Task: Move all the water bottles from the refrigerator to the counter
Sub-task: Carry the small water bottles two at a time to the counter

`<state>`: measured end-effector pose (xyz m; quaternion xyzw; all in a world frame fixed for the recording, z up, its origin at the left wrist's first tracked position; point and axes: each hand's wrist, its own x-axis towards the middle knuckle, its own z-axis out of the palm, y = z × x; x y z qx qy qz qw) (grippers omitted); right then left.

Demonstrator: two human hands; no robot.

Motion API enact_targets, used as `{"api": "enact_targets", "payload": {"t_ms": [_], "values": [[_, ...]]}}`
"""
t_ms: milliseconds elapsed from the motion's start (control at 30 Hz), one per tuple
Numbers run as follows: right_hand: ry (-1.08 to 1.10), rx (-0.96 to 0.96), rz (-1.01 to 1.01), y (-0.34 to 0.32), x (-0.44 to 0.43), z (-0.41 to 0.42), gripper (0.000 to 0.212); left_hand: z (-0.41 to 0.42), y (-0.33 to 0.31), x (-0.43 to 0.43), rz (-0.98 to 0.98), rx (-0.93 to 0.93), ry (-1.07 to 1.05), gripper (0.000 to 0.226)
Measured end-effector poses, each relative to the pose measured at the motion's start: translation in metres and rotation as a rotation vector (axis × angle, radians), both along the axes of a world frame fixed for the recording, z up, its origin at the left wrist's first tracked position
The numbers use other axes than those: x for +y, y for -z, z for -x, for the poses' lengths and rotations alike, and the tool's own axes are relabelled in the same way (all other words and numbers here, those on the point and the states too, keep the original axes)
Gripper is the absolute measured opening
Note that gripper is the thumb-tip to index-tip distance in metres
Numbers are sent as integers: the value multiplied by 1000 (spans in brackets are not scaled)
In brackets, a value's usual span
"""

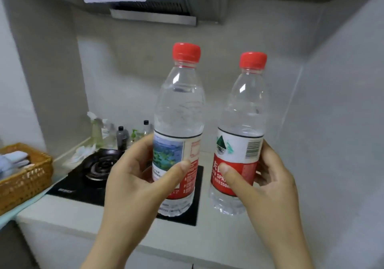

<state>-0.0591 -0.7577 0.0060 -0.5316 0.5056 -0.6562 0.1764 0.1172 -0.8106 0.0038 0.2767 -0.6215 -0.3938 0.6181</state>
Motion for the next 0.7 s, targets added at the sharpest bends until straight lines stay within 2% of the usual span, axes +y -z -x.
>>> {"api": "enact_targets", "payload": {"t_ms": [100, 367, 500, 700], "values": [[72, 22, 25, -3, -10, 42, 60, 44, -5, -16, 5, 6, 64, 46], [167, 46, 47, -9, -33, 139, 57, 144, -12, -53, 22, 34, 166, 45], [186, 34, 36, -9, -44, 169, 58, 180, -13, -70, 20, 26, 202, 40], [221, 2, 39, -7, -71, 200, 58, 219, -12, -105, -17, 34, 263, 46]]}}
